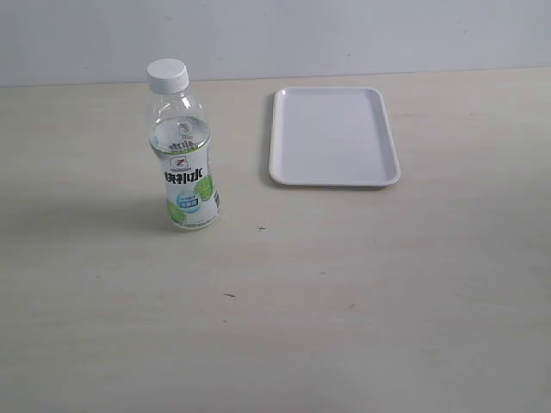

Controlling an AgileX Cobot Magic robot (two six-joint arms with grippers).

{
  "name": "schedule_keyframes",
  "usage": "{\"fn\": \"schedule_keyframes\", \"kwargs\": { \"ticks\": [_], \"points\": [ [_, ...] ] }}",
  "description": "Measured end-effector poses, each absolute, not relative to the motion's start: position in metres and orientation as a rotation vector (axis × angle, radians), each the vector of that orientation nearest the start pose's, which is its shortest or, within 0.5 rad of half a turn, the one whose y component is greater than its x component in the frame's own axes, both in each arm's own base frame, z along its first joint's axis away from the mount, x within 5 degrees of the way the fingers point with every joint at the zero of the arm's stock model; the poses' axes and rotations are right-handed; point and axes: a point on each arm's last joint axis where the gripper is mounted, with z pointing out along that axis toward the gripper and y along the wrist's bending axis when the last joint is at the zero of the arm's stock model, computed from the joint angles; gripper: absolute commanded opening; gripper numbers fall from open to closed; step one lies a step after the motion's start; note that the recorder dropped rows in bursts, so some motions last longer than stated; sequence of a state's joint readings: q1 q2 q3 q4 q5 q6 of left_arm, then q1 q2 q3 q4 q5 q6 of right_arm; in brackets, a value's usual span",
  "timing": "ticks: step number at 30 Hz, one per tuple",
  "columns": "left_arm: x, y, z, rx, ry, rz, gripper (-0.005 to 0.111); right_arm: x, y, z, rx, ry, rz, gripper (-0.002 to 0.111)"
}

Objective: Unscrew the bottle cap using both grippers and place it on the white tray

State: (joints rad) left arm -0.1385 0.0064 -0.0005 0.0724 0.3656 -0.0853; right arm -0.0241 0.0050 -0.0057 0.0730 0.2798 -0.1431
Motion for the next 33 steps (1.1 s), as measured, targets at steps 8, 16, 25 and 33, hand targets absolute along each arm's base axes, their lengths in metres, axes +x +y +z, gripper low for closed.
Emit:
{"fn": "schedule_keyframes", "kwargs": {
  "ticks": [8,16,25,33],
  "points": [
    [0.053,-0.005,0.180,0.094,1.853,-0.085,0.000,0.055,0.001,0.190,-0.058,1.761,-0.053,0.000],
    [0.056,-0.007,0.196,0.039,1.672,-0.157,0.000,0.055,0.001,0.190,-0.056,1.761,-0.051,0.000],
    [0.051,-0.004,0.238,-0.267,1.185,-0.564,0.000,0.055,0.001,0.190,-0.055,1.761,-0.049,0.000],
    [0.037,0.002,0.262,-0.238,0.873,-0.579,0.000,0.055,0.001,0.190,-0.055,1.761,-0.049,0.000]
  ]
}}
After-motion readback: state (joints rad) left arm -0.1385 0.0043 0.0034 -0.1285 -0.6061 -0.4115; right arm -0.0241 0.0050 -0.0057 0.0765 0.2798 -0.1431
